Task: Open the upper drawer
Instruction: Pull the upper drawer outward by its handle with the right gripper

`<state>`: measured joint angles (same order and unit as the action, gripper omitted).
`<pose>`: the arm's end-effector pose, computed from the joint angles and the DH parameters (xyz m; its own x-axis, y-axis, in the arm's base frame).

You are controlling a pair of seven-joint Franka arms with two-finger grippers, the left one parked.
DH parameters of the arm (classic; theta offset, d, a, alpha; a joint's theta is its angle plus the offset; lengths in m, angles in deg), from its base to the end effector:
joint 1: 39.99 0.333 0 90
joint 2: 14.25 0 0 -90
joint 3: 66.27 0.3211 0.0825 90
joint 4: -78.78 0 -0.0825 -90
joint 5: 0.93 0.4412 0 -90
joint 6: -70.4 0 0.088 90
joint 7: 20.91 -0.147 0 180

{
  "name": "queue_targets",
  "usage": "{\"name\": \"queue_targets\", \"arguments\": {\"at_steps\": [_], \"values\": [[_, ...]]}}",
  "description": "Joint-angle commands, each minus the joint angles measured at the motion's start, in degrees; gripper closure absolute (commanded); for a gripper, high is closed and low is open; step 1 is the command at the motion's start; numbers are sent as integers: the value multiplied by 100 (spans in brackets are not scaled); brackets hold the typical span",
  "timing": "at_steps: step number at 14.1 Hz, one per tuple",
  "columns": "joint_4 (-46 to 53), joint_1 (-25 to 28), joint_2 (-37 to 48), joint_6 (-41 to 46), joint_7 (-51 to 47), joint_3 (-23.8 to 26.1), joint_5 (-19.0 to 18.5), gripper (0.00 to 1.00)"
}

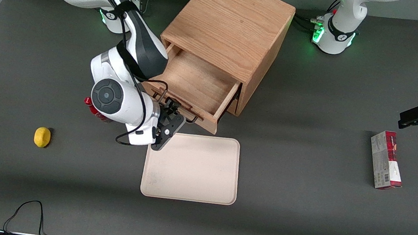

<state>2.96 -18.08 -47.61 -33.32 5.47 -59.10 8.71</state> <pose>0.6653 0.3750 0.3399 0.6205 0.7841 0.0132 0.7622 -0.5990 -0.2454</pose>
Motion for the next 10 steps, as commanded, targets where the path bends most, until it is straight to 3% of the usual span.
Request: {"name": "queue_targets", "arguments": {"at_steps": [1, 10], "values": [[304, -152, -180, 10, 200, 21, -58, 0], [770, -284, -443, 1, 192, 21, -67, 0]]}}
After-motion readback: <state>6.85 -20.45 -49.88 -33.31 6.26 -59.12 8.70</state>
